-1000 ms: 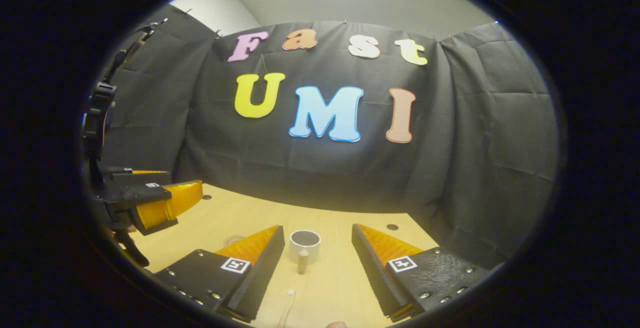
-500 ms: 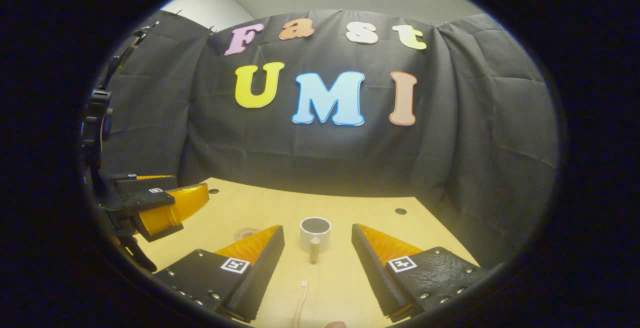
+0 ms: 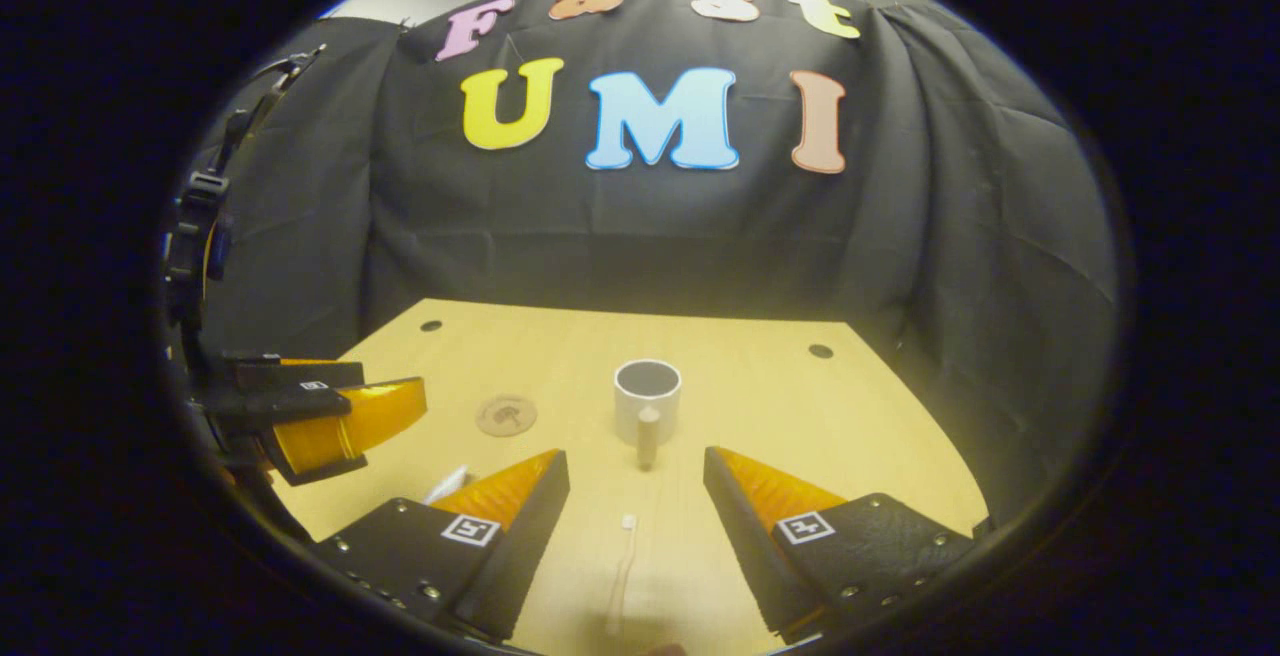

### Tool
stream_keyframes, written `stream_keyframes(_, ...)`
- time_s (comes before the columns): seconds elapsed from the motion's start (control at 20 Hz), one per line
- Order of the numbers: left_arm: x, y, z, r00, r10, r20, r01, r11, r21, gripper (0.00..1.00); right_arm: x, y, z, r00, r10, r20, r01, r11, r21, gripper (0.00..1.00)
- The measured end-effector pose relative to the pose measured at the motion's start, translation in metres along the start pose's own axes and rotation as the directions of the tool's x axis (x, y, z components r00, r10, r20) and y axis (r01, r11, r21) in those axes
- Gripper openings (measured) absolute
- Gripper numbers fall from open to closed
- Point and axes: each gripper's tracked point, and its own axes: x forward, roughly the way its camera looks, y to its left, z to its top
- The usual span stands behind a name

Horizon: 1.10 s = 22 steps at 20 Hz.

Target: Put the toothbrush and toothpaste on the desktop into the cup, then pick up the cup and place it on the coaster on the desktop.

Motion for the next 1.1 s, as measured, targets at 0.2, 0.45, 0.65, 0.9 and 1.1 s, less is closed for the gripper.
stream_keyframes(0.2, 0.016, 0.007, -0.032, 0.991, -0.005, -0.133, 0.0, 0.999, -0.042, 0.96, 0.013, 0.001, -0.032, 0.992, -0.024, -0.125, 0.025, 1.0, 0.003, 0.85)
stream_keyframes(0.45, 0.034, 0.019, -0.074, 0.952, 0.01, -0.305, -0.035, 0.997, -0.075, 0.97, 0.028, 0.006, -0.069, 0.958, -0.002, -0.287, 0.015, 0.999, 0.043, 0.85)
stream_keyframes(0.65, 0.042, 0.023, -0.11, 0.894, 0.012, -0.447, -0.053, 0.995, -0.08, 1.0, 0.027, 0.016, -0.104, 0.892, 0.066, -0.447, -0.03, 0.996, 0.088, 0.9)
stream_keyframes(0.9, 0.054, 0.032, -0.135, 0.841, 0.031, -0.54, -0.08, 0.995, -0.067, 0.98, 0.034, 0.02, -0.129, 0.832, 0.077, -0.549, -0.045, 0.996, 0.07, 0.87)
stream_keyframes(1.1, 0.064, 0.031, -0.16, 0.786, 0.018, -0.618, -0.056, 0.998, -0.041, 0.98, 0.038, 0.016, -0.155, 0.761, 0.04, -0.648, -0.024, 0.999, 0.034, 0.87)
